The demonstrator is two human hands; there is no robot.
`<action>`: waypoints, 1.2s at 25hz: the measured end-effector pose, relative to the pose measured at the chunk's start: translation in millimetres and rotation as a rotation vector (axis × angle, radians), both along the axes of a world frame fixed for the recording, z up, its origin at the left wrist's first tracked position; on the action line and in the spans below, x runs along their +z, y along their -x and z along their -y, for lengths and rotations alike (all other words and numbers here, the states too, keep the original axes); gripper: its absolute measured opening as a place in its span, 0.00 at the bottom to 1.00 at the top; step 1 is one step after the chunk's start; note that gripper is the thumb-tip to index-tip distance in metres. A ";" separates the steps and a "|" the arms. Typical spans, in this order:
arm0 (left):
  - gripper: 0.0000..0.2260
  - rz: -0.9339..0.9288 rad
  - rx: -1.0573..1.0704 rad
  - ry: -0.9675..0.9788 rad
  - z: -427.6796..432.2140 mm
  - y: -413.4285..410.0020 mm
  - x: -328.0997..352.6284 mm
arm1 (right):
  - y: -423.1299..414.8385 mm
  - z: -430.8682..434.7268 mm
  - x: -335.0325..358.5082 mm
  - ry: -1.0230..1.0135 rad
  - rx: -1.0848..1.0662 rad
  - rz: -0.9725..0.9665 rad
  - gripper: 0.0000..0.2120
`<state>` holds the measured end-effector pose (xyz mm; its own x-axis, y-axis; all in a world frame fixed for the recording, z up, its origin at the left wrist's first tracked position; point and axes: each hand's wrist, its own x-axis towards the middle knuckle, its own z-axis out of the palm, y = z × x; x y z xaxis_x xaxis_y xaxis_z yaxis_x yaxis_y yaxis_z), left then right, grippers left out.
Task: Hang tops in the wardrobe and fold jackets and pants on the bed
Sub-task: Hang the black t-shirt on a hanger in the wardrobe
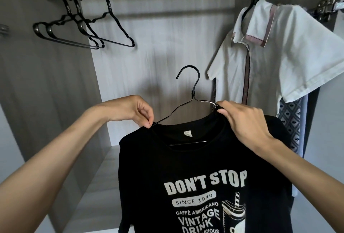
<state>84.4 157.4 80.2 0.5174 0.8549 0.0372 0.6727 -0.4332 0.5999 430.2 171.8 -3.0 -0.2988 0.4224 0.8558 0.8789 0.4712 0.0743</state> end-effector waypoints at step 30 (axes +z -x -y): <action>0.21 -0.140 0.583 -1.207 -34.0 4.8 -65.7 | -66.5 3.2 -27.4 0.022 0.020 -0.281 0.25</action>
<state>79.6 191.4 14.5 0.1544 0.4211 0.8938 0.9621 -0.2699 -0.0390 496.7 168.7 -30.4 -0.0590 0.4380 0.8970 0.8543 0.4871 -0.1816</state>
